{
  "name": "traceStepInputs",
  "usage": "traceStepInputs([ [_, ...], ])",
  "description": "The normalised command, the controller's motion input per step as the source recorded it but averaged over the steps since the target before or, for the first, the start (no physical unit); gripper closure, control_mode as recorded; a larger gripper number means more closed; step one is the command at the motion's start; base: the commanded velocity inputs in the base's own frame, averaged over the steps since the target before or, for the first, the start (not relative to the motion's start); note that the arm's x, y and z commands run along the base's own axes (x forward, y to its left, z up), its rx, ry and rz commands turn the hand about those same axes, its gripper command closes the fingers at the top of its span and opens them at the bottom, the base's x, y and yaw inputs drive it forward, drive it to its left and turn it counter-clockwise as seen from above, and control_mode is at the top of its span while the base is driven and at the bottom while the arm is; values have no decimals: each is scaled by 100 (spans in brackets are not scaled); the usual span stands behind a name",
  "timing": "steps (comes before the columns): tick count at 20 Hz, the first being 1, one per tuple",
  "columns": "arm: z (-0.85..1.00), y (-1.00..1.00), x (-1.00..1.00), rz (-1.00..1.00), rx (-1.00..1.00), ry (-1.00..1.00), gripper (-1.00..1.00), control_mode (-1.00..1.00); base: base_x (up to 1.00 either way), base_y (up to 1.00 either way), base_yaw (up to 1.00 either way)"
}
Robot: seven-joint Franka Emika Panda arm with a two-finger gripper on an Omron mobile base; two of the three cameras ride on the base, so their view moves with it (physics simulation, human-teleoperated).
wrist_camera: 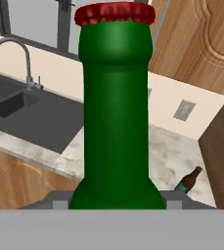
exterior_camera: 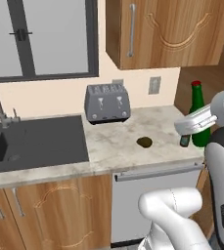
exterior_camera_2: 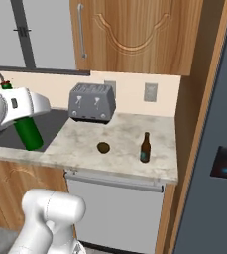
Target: Place the beers on the top shelf of the fridge to keep them out of children's reach, and place the avocado on lower shelves for easy access.
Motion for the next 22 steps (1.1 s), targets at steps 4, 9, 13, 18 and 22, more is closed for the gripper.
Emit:
traceStepInputs([
  [4,0,0,0,0,0,0,100,100,-67,-31,0],
  [9,0,0,0,0,0,0,100,100,-58,-57,-2],
  [13,0,0,0,0,0,0,100,100,-20,-88,-3],
  [18,0,0,0,0,0,0,100,100,0,-100,-1],
  [22,0,0,0,0,0,0,100,100,0,-97,-1],
])
